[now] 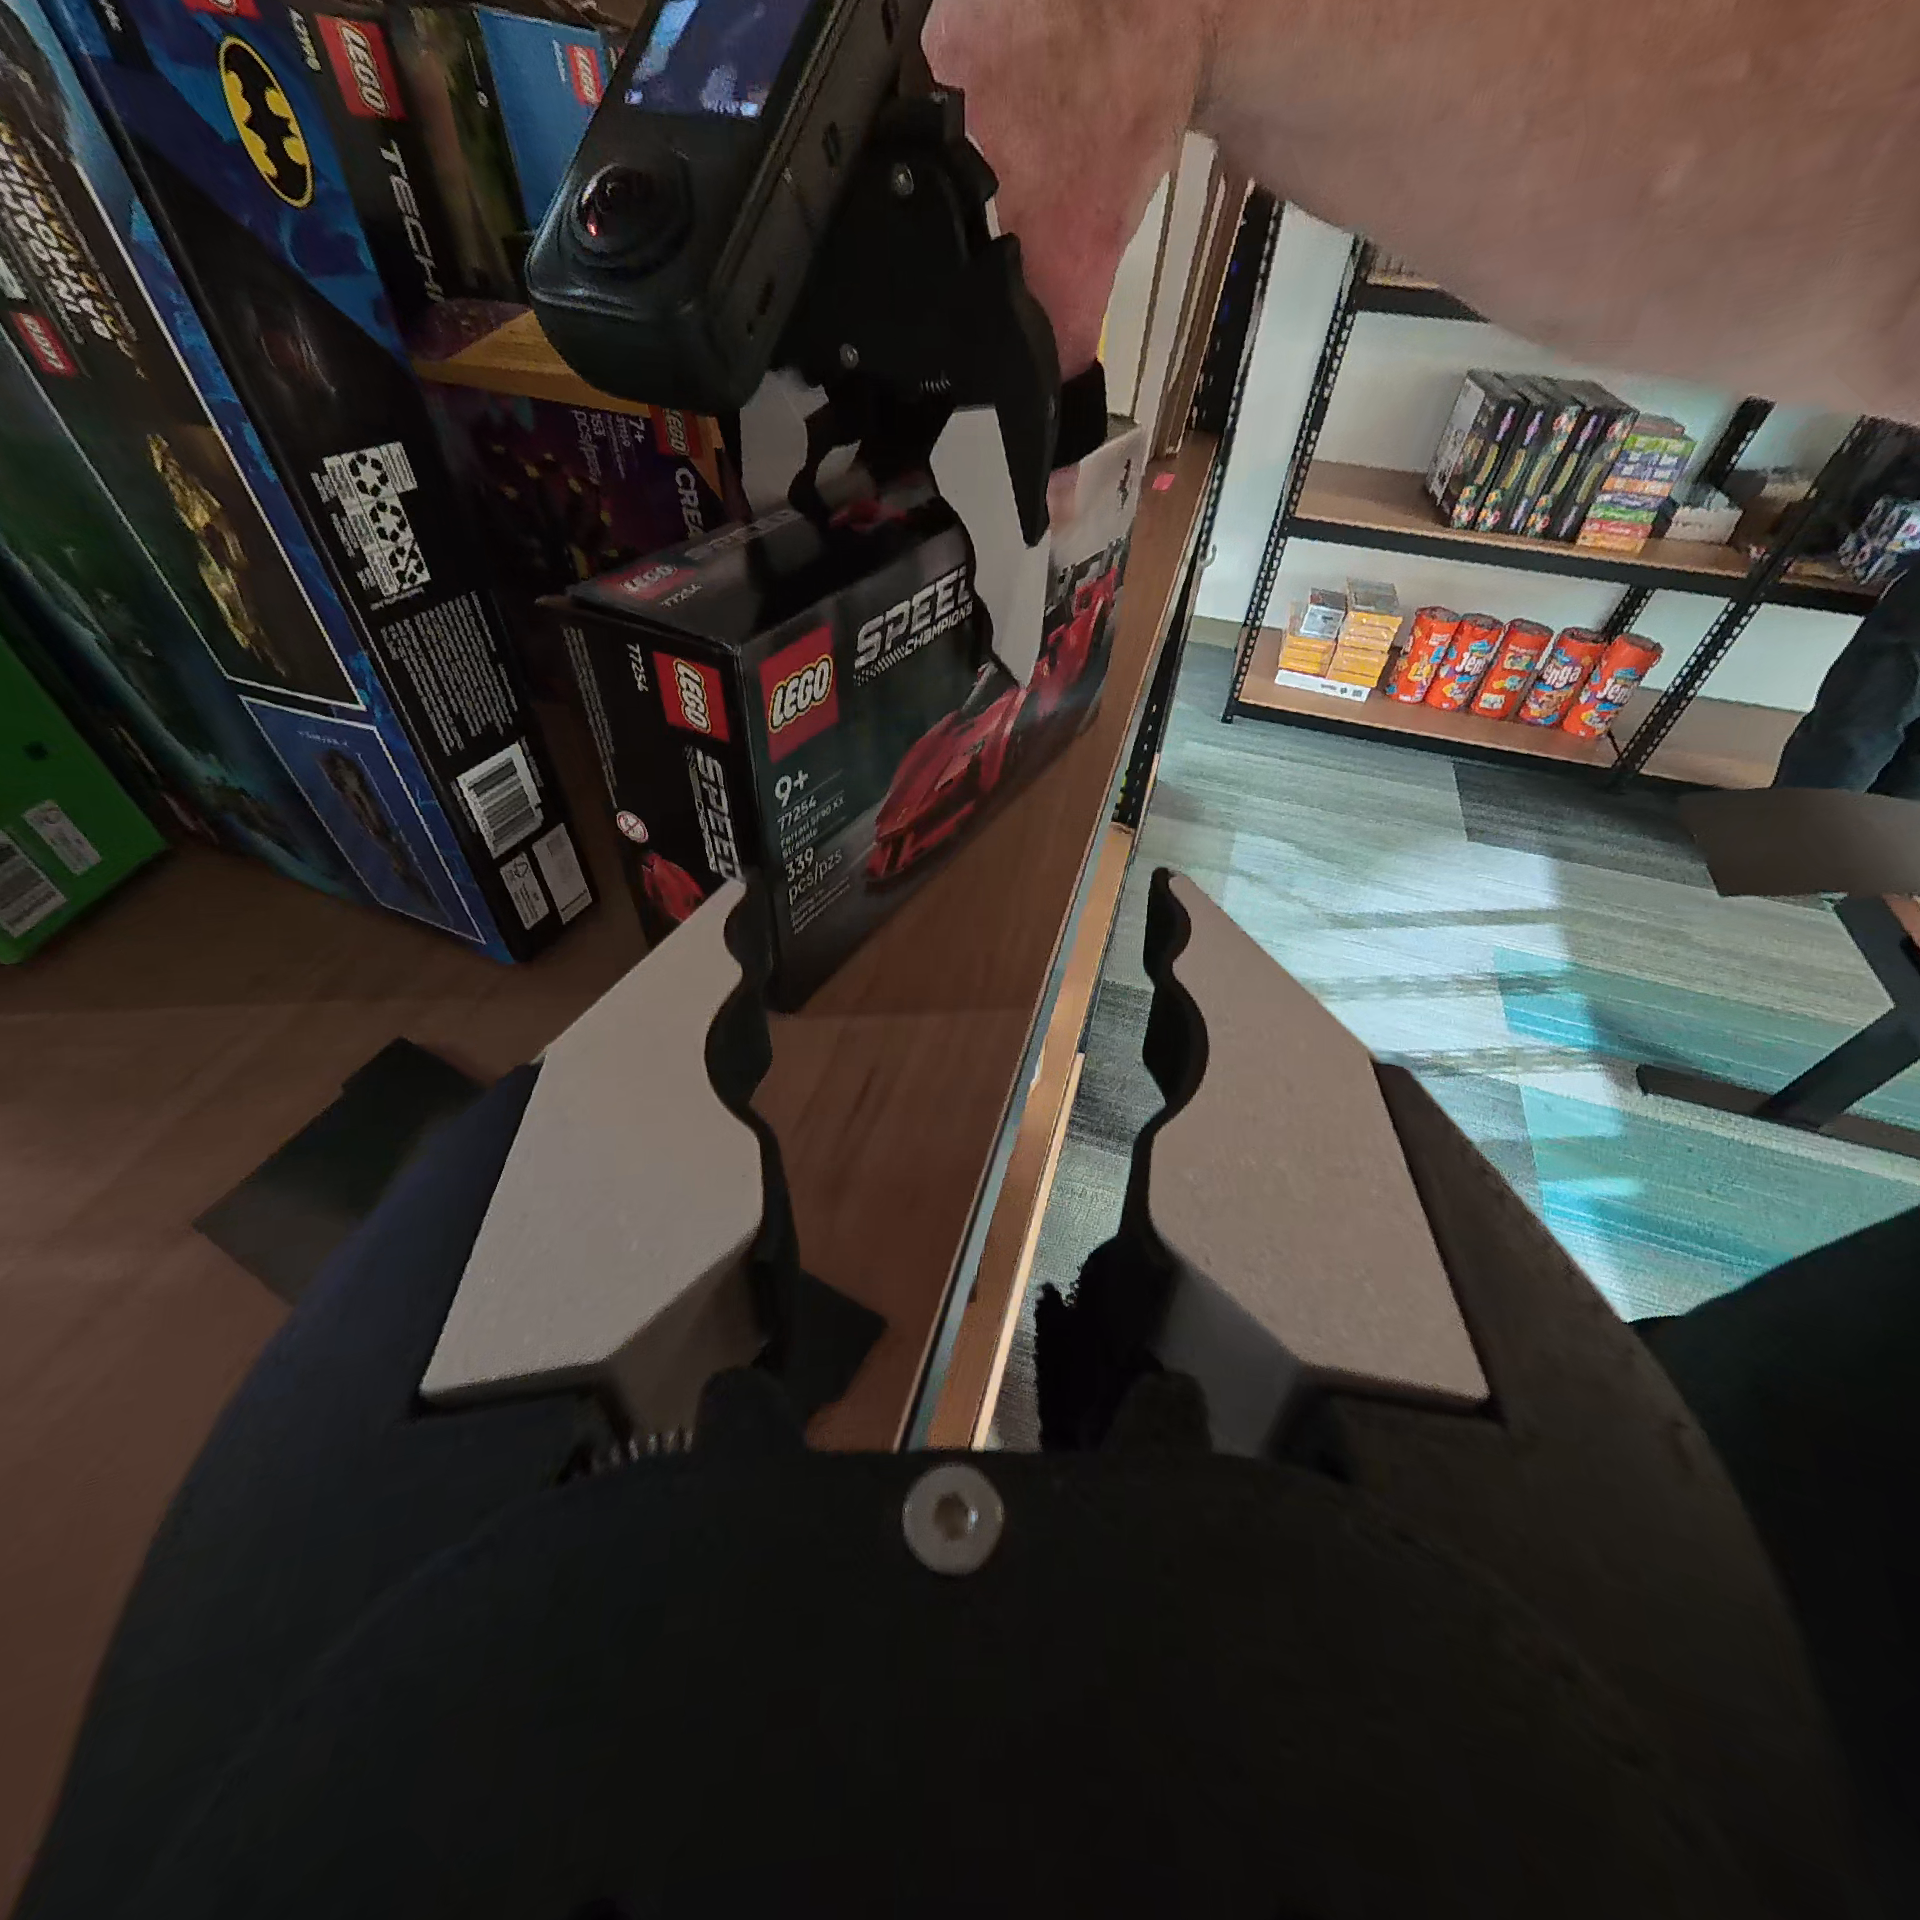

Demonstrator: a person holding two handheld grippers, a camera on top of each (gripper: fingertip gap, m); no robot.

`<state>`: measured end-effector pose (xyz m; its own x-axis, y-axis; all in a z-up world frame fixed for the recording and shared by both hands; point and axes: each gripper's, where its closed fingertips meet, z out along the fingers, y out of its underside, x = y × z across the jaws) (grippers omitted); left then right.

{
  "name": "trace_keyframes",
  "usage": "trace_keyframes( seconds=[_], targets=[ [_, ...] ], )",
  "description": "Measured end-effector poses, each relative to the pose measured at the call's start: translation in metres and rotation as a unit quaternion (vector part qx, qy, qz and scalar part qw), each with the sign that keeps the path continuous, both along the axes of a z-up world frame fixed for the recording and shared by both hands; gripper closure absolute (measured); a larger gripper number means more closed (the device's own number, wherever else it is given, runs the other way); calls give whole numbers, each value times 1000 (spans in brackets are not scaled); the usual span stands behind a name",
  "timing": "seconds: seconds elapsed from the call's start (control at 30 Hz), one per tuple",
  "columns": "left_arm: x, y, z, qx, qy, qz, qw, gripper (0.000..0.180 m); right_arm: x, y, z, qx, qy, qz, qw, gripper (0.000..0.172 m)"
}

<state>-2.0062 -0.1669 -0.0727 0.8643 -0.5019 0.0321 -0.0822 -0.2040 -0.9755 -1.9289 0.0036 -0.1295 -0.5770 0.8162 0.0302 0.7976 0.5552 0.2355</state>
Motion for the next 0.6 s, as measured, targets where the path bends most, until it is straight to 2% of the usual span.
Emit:
trace_keyframes(
  seconds=[0.03,0.2,0.37,0.5,0.6],
  targets=[
    [0,-3,-2,-2,0,-2,1000,109,-1,-1,1,-1,6,-5,1000,79],
    [-1,-12,-4,5,2,8,1000,105,-9,1,15,9,46,-23,999,74],
    [-23,-8,16,58,2,68,996,105,-21,-7,37,8,108,-35,993,71],
    [-59,13,46,102,-9,146,984,103,-32,-3,63,32,191,-44,980,68],
    [-88,44,67,107,-1,204,973,100,-36,-2,85,39,259,-47,964,74]
  ],
)
